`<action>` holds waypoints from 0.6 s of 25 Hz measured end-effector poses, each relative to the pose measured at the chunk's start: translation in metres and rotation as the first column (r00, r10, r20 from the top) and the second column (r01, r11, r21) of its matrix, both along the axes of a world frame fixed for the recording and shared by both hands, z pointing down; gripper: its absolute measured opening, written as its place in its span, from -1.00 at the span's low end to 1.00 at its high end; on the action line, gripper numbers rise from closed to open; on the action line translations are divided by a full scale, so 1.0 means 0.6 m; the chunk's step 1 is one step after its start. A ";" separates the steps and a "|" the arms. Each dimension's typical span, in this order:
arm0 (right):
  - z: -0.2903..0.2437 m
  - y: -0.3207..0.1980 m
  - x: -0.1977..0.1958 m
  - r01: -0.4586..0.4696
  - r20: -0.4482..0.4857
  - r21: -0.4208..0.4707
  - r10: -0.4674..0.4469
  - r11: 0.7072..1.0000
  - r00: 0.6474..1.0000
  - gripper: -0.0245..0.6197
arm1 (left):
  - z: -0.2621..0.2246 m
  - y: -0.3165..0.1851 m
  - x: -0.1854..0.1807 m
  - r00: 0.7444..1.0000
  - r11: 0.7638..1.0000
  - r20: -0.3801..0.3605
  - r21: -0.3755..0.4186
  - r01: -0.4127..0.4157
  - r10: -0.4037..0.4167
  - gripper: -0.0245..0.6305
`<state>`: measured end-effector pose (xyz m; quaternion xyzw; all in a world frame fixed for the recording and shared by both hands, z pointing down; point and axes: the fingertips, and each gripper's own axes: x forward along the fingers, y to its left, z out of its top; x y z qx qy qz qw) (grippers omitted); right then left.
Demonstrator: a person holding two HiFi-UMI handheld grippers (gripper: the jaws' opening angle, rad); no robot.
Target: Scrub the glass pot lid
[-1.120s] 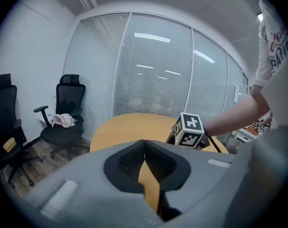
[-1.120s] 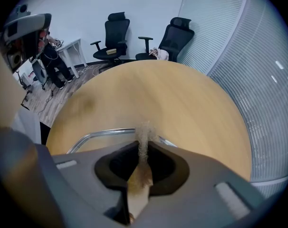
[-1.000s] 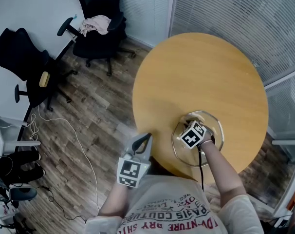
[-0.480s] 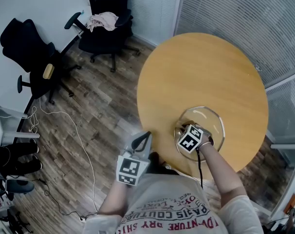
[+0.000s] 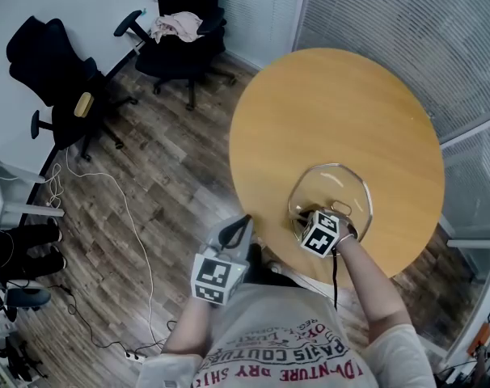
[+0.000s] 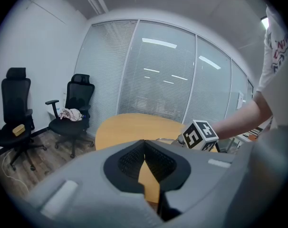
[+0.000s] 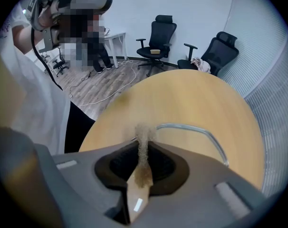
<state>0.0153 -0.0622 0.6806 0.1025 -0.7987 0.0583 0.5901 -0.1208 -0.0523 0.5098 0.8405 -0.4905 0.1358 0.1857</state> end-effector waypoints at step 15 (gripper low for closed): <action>0.000 0.137 0.071 0.095 0.047 -0.099 -0.091 0.991 0.995 -0.74 | -0.020 0.065 0.063 0.999 1.000 -0.047 0.008 -0.021 0.021 -0.91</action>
